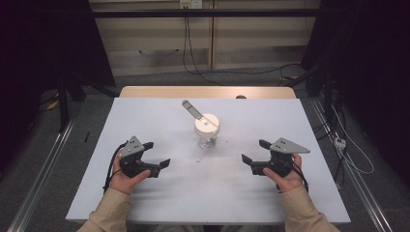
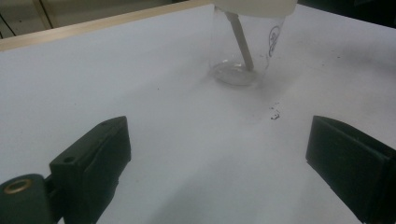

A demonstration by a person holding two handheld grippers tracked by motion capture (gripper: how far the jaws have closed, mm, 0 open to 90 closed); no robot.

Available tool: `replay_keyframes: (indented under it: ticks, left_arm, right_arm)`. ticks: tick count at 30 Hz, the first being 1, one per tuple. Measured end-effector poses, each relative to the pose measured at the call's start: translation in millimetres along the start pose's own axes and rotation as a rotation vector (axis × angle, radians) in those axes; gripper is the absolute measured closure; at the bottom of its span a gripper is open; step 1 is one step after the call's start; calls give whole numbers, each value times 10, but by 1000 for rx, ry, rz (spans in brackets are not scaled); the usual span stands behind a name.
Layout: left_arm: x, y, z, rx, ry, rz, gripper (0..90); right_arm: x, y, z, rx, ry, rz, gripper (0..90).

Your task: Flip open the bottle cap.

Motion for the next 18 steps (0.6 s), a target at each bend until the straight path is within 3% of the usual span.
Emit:
replay_keyframes:
  ticks: [18]
  left_arm:
    - [224,-15,-173,10,-14,0,63]
  right_arm:
    - [223,63,-216,-21,-9,-14,112]
Point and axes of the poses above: each handheld gripper's, and its own axes: x roughly backward along the jaws, z roughly out of its top, y roughly to its right, the point moved 1 cm from there along -x, roughly forward along the jaws, and after that the axes turned 8 degrees about -x, right-handed, at the moved point
